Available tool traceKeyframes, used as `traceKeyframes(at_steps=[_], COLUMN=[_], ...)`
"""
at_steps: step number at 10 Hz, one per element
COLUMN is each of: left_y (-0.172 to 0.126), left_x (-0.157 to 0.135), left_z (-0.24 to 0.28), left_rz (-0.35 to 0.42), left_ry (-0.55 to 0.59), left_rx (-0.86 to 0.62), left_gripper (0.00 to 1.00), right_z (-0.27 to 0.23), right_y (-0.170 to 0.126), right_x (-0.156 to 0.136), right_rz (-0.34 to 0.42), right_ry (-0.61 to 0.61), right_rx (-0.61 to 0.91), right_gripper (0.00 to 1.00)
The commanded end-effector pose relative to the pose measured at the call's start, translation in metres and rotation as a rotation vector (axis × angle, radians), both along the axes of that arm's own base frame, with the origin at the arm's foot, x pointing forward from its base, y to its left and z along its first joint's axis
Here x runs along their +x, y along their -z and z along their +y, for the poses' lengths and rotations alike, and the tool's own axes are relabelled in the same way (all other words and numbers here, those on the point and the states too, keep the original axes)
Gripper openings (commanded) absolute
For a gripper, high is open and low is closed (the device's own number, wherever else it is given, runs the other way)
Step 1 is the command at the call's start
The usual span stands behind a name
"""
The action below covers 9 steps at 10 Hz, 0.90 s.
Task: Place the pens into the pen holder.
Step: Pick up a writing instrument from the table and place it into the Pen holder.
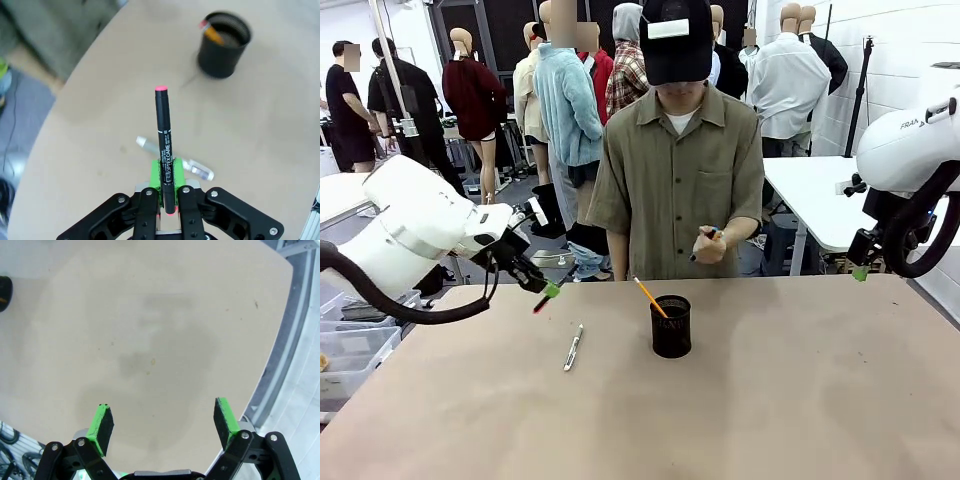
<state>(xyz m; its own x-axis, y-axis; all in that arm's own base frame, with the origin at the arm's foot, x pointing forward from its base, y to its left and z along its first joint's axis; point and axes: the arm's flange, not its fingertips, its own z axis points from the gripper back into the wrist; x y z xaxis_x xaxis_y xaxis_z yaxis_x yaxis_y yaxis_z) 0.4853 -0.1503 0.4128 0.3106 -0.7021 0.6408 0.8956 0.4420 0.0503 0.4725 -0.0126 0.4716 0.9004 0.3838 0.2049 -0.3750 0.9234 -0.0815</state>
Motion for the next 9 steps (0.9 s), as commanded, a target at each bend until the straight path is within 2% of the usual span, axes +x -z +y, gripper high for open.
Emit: traceKeyframes(at_steps=[1,3,4,7,9], left_y=[0.019,0.020,0.017,0.030,0.043], left_x=[0.006,0.000,-0.017,-0.073,-0.086], left_z=[0.010,0.022,0.057,0.151,0.174], left_rz=[-0.047,-0.072,-0.121,-0.246,-0.288], left_ry=[0.166,0.190,0.205,0.123,0.073], left_rx=[-0.179,-0.183,-0.251,-0.401,-0.493], left_gripper=[0.00,0.00,0.00,0.00,0.00], right_z=[-0.001,-0.001,-0.001,-0.001,-0.001], right_y=[0.001,0.001,0.001,0.001,0.001], right_x=[-0.002,-0.002,-0.002,-0.002,-0.002], right_rz=[0.001,0.001,0.001,0.001,0.001], right_ry=[-0.004,-0.004,-0.004,-0.004,-0.004], right_rx=[-0.016,-0.016,-0.016,-0.016,-0.016], right_gripper=[1.00,1.00,1.00,1.00,1.00])
